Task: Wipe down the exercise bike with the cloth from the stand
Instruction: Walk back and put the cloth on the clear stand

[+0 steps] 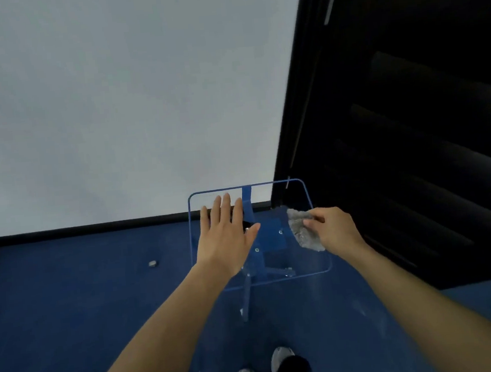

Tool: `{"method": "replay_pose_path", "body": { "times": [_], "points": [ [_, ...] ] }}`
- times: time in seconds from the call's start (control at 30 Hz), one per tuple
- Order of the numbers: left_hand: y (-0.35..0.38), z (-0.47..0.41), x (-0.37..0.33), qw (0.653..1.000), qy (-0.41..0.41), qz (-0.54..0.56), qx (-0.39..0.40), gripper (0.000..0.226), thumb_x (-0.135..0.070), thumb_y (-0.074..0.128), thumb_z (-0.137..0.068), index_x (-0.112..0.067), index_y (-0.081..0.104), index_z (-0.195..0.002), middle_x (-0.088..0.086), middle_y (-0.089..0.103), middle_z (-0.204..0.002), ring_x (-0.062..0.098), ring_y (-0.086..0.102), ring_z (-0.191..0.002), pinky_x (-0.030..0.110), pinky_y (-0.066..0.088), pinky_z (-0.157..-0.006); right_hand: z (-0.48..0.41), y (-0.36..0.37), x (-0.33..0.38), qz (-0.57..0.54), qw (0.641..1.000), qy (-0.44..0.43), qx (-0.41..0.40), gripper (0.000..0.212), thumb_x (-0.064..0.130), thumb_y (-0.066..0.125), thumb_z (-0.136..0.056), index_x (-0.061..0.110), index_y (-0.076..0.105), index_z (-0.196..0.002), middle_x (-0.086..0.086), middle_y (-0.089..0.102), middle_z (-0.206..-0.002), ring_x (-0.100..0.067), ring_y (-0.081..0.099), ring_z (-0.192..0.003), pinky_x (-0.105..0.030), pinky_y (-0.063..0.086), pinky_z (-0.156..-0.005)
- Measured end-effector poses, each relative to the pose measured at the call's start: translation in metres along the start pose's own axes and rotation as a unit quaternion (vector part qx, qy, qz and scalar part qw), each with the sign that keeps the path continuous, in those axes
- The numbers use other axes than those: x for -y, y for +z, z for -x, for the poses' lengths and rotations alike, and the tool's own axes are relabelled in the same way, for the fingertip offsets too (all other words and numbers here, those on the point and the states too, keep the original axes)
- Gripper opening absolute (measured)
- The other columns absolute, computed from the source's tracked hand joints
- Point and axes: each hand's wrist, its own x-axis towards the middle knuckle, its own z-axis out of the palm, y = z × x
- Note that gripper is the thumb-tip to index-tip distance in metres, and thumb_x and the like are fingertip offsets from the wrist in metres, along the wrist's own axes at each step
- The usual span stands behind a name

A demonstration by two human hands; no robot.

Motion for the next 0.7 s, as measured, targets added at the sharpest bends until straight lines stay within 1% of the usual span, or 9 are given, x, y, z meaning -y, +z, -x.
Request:
{"method": "replay_pose_path", "body": {
  "times": [0.1,0.2,0.33,0.4,0.47,0.5,0.57,0.6,0.7],
  "points": [
    [0.026,-0.032,0.002,1.0,-0.006,0.014,0.015,0.068,-0.054,0.009,-0.095,-0.015,-0.003,-0.149,0.008,-0.007,-0.157,0.024,-0.011,-0.144,0.042,-0.007,-0.115,-0.045,0.024,-0.02,0.014,1.0,0.011,0.023,0.017,0.016,0.053,-0.092,0.015,0.066,-0.103,-0.002,0.066,-0.089,-0.017,0.061,-0.085,-0.029,0.049,-0.072],
    [0.048,-0.062,0.008,0.999,-0.033,0.025,0.025,0.074,-0.059,0.003,-0.09,-0.015,0.0,-0.149,0.007,-0.004,-0.157,0.022,-0.01,-0.144,0.041,-0.008,-0.116,-0.086,0.05,-0.04,0.042,0.998,0.015,0.042,0.018,0.016,0.053,-0.092,0.016,0.067,-0.103,-0.001,0.064,-0.089,-0.019,0.061,-0.085,-0.034,0.051,-0.074],
    [0.071,-0.097,0.021,0.997,-0.061,0.037,-0.001,0.101,-0.069,-0.025,-0.07,-0.015,0.007,-0.149,0.007,0.007,-0.157,0.022,-0.003,-0.144,0.04,-0.008,-0.114,-0.134,0.09,-0.069,0.137,0.988,-0.03,0.062,0.017,0.016,0.051,-0.092,0.015,0.067,-0.099,-0.007,0.06,-0.094,-0.023,0.058,-0.085,-0.037,0.05,-0.069],
    [0.076,-0.107,0.028,0.997,-0.065,0.046,-0.01,0.109,-0.07,-0.033,-0.064,-0.016,0.009,-0.149,0.006,0.009,-0.157,0.021,-0.002,-0.144,0.04,-0.007,-0.115,-0.145,0.11,-0.082,0.189,0.975,-0.062,0.095,0.018,0.016,0.048,-0.093,0.012,0.066,-0.097,-0.005,0.055,-0.096,-0.021,0.054,-0.085,-0.029,0.044,-0.061],
    [0.081,-0.116,0.035,0.996,-0.065,0.058,-0.019,0.108,-0.071,-0.031,-0.066,-0.016,0.013,-0.148,0.006,0.013,-0.156,0.021,0.0,-0.144,0.04,-0.005,-0.115,-0.152,0.133,-0.096,0.179,0.971,-0.073,0.139,0.019,0.019,0.048,-0.093,0.012,0.065,-0.095,-0.001,0.054,-0.098,-0.018,0.054,-0.088,-0.018,0.038,-0.055],
    [0.083,-0.118,0.038,0.996,-0.061,0.062,-0.025,0.106,-0.072,-0.028,-0.069,-0.015,0.016,-0.148,0.007,0.016,-0.155,0.021,0.003,-0.144,0.04,-0.003,-0.116,-0.153,0.142,-0.101,0.163,0.971,-0.069,0.158,0.02,0.021,0.048,-0.093,0.012,0.065,-0.095,0.0,0.055,-0.1,-0.017,0.055,-0.09,-0.017,0.041,-0.057],
    [0.087,-0.123,0.043,0.996,-0.057,0.068,-0.028,0.104,-0.072,-0.023,-0.073,-0.014,0.02,-0.147,0.008,0.02,-0.154,0.023,0.006,-0.144,0.04,-0.001,-0.116,-0.151,0.158,-0.108,0.155,0.969,-0.073,0.175,0.025,0.021,0.044,-0.095,0.009,0.065,-0.098,-0.006,0.059,-0.107,-0.02,0.054,-0.094,-0.03,0.048,-0.072],
    [0.089,-0.124,0.044,0.996,-0.057,0.071,-0.026,0.103,-0.072,-0.022,-0.073,-0.014,0.02,-0.147,0.008,0.021,-0.154,0.023,0.006,-0.144,0.04,-0.001,-0.116,-0.15,0.163,-0.112,0.154,0.97,-0.072,0.177,0.026,0.018,0.042,-0.096,0.006,0.065,-0.101,-0.01,0.059,-0.111,-0.023,0.053,-0.097,-0.036,0.047,-0.079],
    [0.096,-0.129,0.047,0.995,-0.062,0.08,-0.023,0.104,-0.073,-0.022,-0.072,-0.014,0.019,-0.147,0.008,0.02,-0.154,0.022,0.005,-0.144,0.039,-0.003,-0.115,-0.146,0.167,-0.119,0.136,0.977,-0.07,0.151,0.029,0.013,0.039,-0.097,0.002,0.056,-0.119,-0.017,0.053,-0.129,-0.029,0.046,-0.118,-0.039,0.039,-0.097]
  ]
}}
